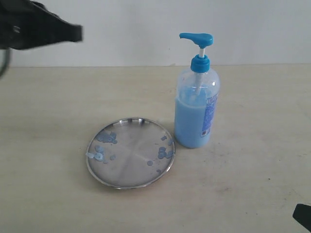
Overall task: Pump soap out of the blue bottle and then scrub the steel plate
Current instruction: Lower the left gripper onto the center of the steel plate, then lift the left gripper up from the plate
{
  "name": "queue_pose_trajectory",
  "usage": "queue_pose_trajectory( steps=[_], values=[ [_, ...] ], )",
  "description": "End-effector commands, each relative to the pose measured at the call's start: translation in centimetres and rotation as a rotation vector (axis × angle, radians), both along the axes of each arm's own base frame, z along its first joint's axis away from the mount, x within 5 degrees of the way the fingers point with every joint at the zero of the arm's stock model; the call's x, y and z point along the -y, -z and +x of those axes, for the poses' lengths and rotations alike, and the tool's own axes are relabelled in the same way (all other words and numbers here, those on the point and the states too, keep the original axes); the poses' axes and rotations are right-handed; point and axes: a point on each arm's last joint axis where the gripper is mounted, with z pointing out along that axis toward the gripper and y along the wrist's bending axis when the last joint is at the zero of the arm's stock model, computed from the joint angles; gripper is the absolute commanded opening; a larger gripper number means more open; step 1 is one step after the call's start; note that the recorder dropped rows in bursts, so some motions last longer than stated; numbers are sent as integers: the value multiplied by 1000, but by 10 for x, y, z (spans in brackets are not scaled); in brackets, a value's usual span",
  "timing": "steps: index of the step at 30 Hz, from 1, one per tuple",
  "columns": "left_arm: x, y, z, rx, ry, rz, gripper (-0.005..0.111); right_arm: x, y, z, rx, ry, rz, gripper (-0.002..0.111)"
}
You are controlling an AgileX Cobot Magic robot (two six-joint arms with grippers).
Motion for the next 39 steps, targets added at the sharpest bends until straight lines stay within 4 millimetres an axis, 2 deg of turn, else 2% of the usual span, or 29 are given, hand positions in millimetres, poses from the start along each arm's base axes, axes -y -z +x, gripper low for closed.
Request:
queue_pose_trajectory(
  steps=[1,3,5,9,11,15,17,18,21,24,27,31,34,37,39],
  values=[
    [36,57,27,-196,113,-70,4,0,0,0,-2,-1,-3,2],
    [45,80,25,-293,162,-138,4,0,0,0,-2,-2,-5,2],
    [50,93,19,-368,195,-204,4,0,0,0,-2,-2,-5,2],
    [58,109,-4,-530,308,-366,4,0,0,0,-2,-2,-5,2],
    [66,112,-18,-598,449,-413,4,0,0,0,-2,-2,-5,2],
    [69,120,-55,-702,909,-165,4,0,0,0,-2,-2,-5,2],
    [63,126,-62,-818,889,-120,4,0,0,0,-2,-2,-5,2],
    [60,128,-59,-859,819,-90,4,0,0,0,-2,-2,-5,2],
    [47,125,-30,-862,448,-104,4,0,0,0,-2,-2,-5,2],
    [40,111,4,-769,307,-50,4,0,0,0,-2,-2,-5,2],
    [44,104,43,-770,297,6,4,0,0,0,-2,-2,-5,2],
    [60,130,77,-1028,382,101,4,0,0,0,-2,-2,-5,2],
    [71,154,92,-1179,433,146,4,0,0,0,-2,-2,-5,2],
    [76,167,101,-1252,453,175,4,0,0,0,-2,-2,-5,2],
    [77,169,106,-1259,459,185,4,0,0,0,-2,-2,-5,2]
  ],
)
